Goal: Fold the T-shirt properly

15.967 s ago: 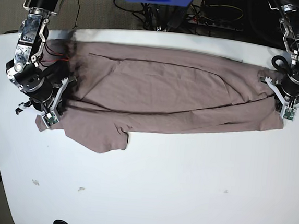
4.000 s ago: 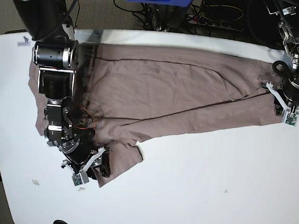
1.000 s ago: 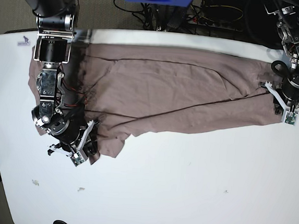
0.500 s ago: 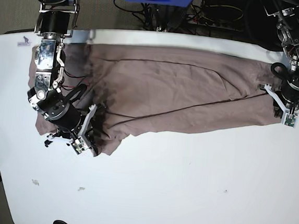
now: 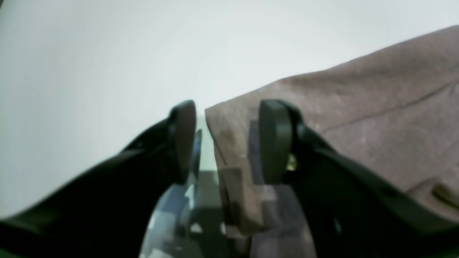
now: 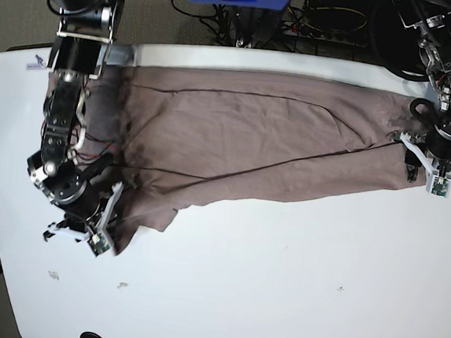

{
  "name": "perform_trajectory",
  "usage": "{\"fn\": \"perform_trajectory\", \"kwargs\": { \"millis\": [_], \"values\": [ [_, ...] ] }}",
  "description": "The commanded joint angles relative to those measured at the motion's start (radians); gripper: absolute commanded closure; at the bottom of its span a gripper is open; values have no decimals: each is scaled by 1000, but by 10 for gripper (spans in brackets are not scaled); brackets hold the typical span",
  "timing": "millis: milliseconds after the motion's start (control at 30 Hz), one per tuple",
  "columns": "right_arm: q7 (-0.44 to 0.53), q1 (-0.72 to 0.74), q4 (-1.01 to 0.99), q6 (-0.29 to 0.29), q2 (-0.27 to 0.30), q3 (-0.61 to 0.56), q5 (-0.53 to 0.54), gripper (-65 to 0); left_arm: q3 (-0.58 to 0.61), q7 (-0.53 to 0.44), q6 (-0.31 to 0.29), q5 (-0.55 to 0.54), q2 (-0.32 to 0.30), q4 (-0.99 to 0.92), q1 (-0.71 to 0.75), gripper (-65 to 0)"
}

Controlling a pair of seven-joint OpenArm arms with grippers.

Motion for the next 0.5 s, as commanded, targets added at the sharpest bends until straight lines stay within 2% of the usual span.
{"fn": "perform_trajectory", "kwargs": {
  "millis": [0, 133, 200, 333, 467],
  "values": [
    [33, 80, -47, -14, 5, 20, -14, -113, -8, 6, 2, -9, -13, 12, -13, -217],
    [55, 121, -114, -14, -2, 22, -22, -183, -8, 2, -1, -9, -10, 15, -15, -138],
    [50, 135, -167, -14, -6, 19, -11, -258, -13, 0, -5, -7, -12, 19, -16, -94],
    [50, 125, -163, -14, -10, 9, -9, -275, -19, -2, -6, -7, -10, 18, -20, -85],
    [39, 99, -126, -14, -7, 2, 10, -281, -28, 2, -7, -8, -10, 11, -28, -107]
  ]
}}
